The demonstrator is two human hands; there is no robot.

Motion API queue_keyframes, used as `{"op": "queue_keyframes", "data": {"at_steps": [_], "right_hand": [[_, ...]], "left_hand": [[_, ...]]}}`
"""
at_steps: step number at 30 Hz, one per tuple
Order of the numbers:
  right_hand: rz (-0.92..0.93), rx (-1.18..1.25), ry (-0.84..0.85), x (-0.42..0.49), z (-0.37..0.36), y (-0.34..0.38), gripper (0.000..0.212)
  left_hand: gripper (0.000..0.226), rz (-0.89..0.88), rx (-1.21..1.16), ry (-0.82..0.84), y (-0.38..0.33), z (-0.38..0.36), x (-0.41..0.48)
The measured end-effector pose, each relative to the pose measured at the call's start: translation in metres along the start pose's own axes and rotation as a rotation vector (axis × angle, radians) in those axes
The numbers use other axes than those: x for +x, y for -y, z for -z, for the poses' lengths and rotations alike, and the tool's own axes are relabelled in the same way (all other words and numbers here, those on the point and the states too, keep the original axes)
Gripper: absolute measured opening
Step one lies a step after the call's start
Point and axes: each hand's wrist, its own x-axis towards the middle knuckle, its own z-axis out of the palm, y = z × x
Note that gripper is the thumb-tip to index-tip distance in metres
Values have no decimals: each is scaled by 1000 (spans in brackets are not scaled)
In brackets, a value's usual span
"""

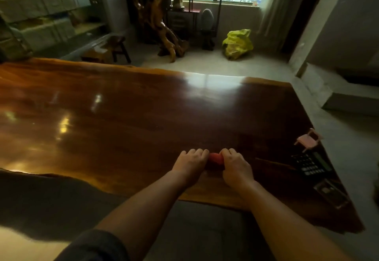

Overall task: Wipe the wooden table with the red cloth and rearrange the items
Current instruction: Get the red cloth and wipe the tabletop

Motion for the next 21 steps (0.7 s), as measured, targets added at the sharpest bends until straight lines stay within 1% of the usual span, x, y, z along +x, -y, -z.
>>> {"op": "queue_keyframes", "data": {"at_steps": [1, 4, 6, 9, 11, 12, 13, 15, 17, 21], "right_hand": [[6, 0, 22, 12, -16, 21, 35], [13, -20, 68, 21, -32, 36, 34], [7, -28, 90, 38, -47, 43, 34], [-24, -26, 124, 63, -61, 40, 38], [-22, -16, 153, 76, -68, 37, 42], [-20, -4, 161, 100, -78, 25, 43], [-17, 3, 167, 107, -82, 24, 44], [6, 20, 167, 125, -86, 24, 47], [33, 40, 194, 168, -95, 11, 49], [66, 78, 228, 240, -107, 2, 48]], "left_hand": [[45, 16, -13, 20, 27, -3, -6], [49, 34, -25, 65, 50, -12, -14], [57, 48, -51, 106, 71, -21, -7], [70, 46, -19, 153, 88, -32, 14], [67, 43, -6, 190, 94, -34, 26], [64, 47, 10, 211, 102, -41, 52], [62, 44, 26, 223, 107, -42, 58], [63, 59, 53, 239, 119, -40, 73], [64, 89, 59, 264, 132, -45, 111], [57, 145, 81, 281, 165, -51, 170]]}}
